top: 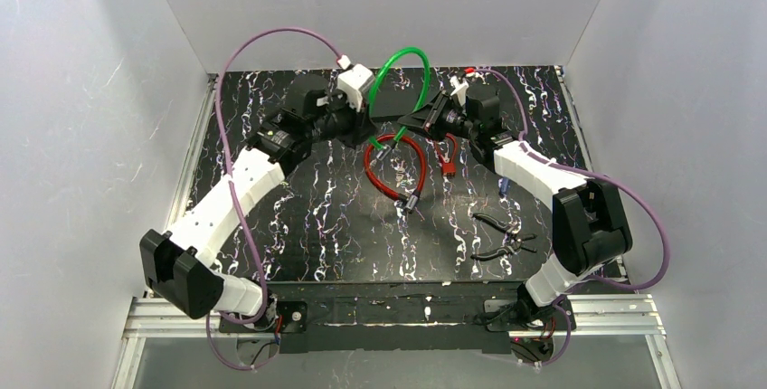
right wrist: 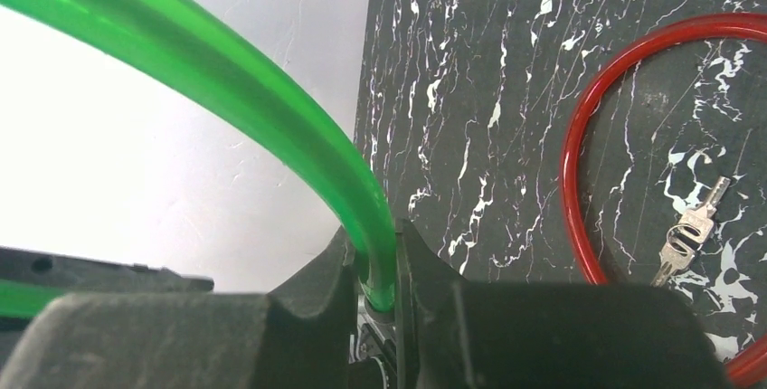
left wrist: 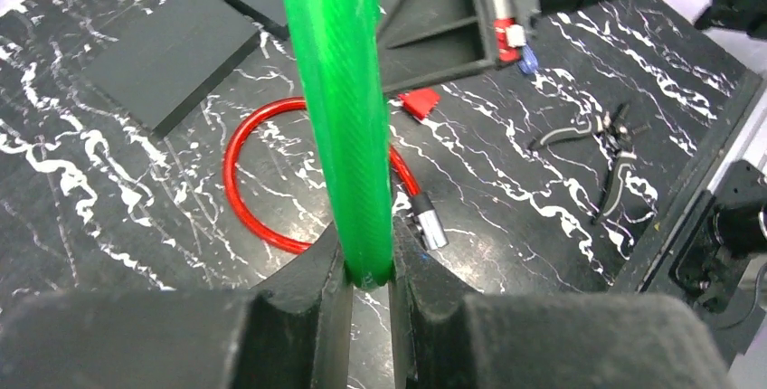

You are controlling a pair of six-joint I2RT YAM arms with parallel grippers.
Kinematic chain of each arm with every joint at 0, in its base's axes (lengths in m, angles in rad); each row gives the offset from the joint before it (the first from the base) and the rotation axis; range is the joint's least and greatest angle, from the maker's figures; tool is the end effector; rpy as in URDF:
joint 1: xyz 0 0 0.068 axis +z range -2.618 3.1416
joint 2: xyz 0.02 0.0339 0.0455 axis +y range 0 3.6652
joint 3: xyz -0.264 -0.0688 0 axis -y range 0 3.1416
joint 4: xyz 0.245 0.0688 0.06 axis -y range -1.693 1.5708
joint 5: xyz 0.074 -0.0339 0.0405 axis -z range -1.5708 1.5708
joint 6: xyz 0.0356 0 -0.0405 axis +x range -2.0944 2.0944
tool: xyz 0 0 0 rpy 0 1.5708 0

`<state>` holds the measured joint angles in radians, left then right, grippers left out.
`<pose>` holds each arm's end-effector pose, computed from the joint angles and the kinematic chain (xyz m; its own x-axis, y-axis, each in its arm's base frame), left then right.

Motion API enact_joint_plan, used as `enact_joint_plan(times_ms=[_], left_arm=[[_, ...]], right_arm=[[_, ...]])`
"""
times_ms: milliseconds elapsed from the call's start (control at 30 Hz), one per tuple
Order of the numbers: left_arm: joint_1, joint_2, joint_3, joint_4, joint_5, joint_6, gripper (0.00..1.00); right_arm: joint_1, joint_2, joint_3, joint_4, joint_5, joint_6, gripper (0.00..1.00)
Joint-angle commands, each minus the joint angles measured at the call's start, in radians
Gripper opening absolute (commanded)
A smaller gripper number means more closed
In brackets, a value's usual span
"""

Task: Lock with the key
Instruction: Lock the lock.

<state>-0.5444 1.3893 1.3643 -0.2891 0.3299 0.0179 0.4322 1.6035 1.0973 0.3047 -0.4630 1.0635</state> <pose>0.2688 -0.1762 0.3938 -0.2508 0.1716 -0.9527 0.7581 0.6468 -0.0830 0.3345 0.1718 0.2899 -0.7632 0.5092 -0.3979 -0.2163 0.3789 0.8998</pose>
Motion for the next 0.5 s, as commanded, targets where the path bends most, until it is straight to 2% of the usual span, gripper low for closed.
enact_joint_plan(times_ms=[0,100,167,267,367,467], left_arm=[[-0.15,0.002,-0.068,-0.05,-0.043,0.144,0.0],[-0.269,0.005,-0.095,-0.086,-0.169,0.322,0.0],[-0.261,0.005,-0.087,-0.091,-0.194,0.303,0.0],[-0.194,0.022,-0.036,-0.14,-0.137,0.226,0.0],[-0.176,0.034,-0.006,-0.176,-0.109,0.215,0.0],[-0.173,0.028,0.009,-0.186,-0.076,0.179,0.05]], right_arm=[[0.025,-0.057,0.064,0.184,-0.125,0.126,0.01],[0.025,-0.056,0.062,0.181,-0.122,0.128,0.01],[0.025,-0.061,0.057,0.178,-0.115,0.122,0.01],[0.022,-0.065,0.049,0.171,-0.111,0.121,0.01],[0.02,-0.06,0.048,0.174,-0.109,0.128,0.01],[0.02,-0.056,0.049,0.176,-0.109,0.131,0.01]])
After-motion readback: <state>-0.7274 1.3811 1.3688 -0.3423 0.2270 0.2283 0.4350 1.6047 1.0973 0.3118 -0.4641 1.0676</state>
